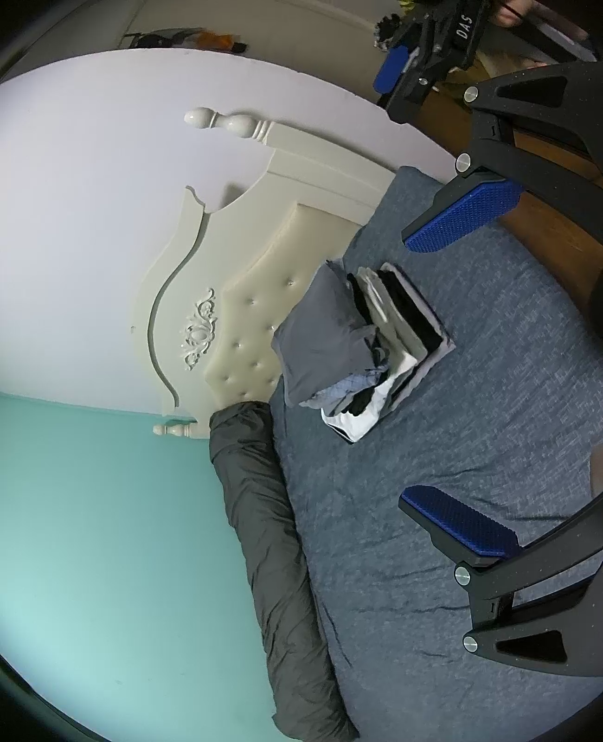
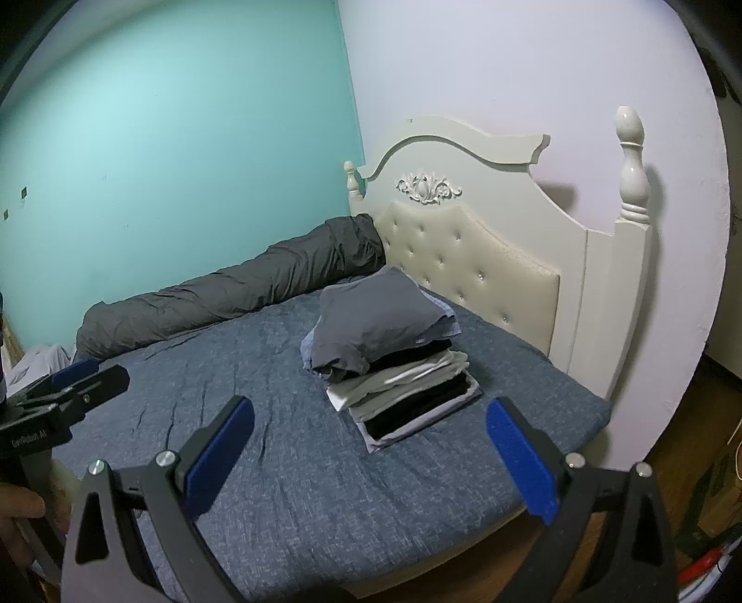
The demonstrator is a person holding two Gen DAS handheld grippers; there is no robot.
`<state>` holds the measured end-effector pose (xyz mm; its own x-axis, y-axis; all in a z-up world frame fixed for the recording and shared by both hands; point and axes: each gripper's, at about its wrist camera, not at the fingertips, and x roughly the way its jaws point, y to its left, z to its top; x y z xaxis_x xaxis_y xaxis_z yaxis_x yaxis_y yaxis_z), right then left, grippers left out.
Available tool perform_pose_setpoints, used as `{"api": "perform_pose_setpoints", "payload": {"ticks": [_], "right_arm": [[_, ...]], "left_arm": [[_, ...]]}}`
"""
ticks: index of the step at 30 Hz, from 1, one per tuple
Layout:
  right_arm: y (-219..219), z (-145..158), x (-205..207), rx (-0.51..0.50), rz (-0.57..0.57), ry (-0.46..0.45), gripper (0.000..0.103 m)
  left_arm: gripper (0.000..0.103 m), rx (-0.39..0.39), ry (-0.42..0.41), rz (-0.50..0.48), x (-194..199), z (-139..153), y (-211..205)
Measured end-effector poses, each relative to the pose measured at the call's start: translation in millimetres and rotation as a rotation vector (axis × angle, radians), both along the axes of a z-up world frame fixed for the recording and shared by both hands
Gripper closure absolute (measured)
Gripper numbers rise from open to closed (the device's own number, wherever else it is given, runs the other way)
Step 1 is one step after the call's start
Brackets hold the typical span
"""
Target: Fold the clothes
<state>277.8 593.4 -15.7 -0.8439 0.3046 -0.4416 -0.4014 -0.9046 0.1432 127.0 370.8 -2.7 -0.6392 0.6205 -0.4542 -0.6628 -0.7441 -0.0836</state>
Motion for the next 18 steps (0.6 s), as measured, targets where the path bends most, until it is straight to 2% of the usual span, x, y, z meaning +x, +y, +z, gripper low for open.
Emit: {"api": "perform_pose_setpoints", "payload": {"ticks": [18], "right_arm": [[-7.1,-4.2,-5.1,0.024,0.017,-0.023,0.002]], "left_arm": [[0.000,-0.001,0.004,-0.007,2.6,-5.5,3.0]]}}
